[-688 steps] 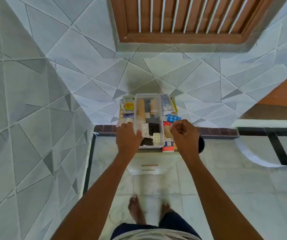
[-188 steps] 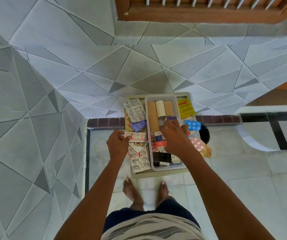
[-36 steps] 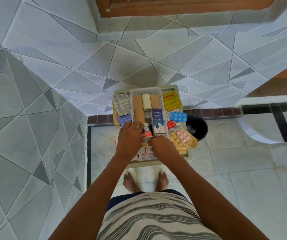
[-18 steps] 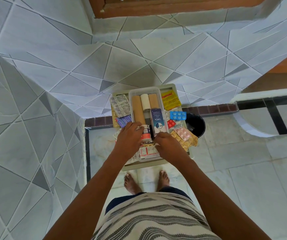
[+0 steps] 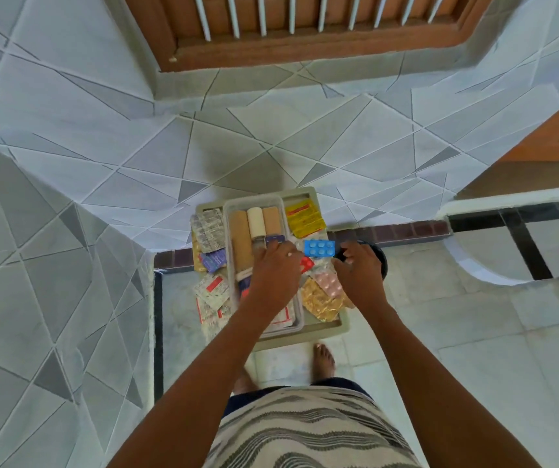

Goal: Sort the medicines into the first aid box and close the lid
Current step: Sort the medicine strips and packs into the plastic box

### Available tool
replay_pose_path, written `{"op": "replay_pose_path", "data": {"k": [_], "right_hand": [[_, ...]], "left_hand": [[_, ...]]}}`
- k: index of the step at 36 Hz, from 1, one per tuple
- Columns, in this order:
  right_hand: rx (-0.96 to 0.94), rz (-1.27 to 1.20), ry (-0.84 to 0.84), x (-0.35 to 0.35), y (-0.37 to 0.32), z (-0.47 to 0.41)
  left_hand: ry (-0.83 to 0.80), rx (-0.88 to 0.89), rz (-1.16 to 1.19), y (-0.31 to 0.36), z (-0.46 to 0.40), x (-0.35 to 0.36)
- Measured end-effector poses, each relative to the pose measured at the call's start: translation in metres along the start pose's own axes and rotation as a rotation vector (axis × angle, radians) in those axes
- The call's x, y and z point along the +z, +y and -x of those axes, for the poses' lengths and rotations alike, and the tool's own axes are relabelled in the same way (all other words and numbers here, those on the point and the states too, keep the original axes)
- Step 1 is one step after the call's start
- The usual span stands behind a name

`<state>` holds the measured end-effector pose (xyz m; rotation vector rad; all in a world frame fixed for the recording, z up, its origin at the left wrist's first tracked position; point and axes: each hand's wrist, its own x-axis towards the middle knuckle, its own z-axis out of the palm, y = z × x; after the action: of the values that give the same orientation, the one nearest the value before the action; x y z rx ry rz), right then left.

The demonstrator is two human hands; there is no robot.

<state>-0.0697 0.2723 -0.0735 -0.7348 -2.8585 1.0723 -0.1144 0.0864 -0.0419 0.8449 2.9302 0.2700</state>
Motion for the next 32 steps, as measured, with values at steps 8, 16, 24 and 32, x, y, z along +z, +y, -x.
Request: {"op": "replay_pose_path", "data": {"k": [8,16,24,32], "right_hand": [[-0.132,0.032,-0.24,0.008,0.003,-0.065],[-0.098,-0.073,-0.203,0.015,0.019,-0.079],[-0.128,-0.071,-0.265,0.018,0.023,-0.084],[0.004,-0.19,-0.309,0.018,0.023,-0.089]], "left_hand": [[-0.242,-0.071,-0.237,0.036,-0.052,0.015],[-0.309,-0.12,-0.272,0.049,-0.06,0.029],[-0.314,-0.086,-0.331,0.05,-0.054,0.034],[-0.308,-0.086,-0.333,0.052,-0.048,0.034]]}}
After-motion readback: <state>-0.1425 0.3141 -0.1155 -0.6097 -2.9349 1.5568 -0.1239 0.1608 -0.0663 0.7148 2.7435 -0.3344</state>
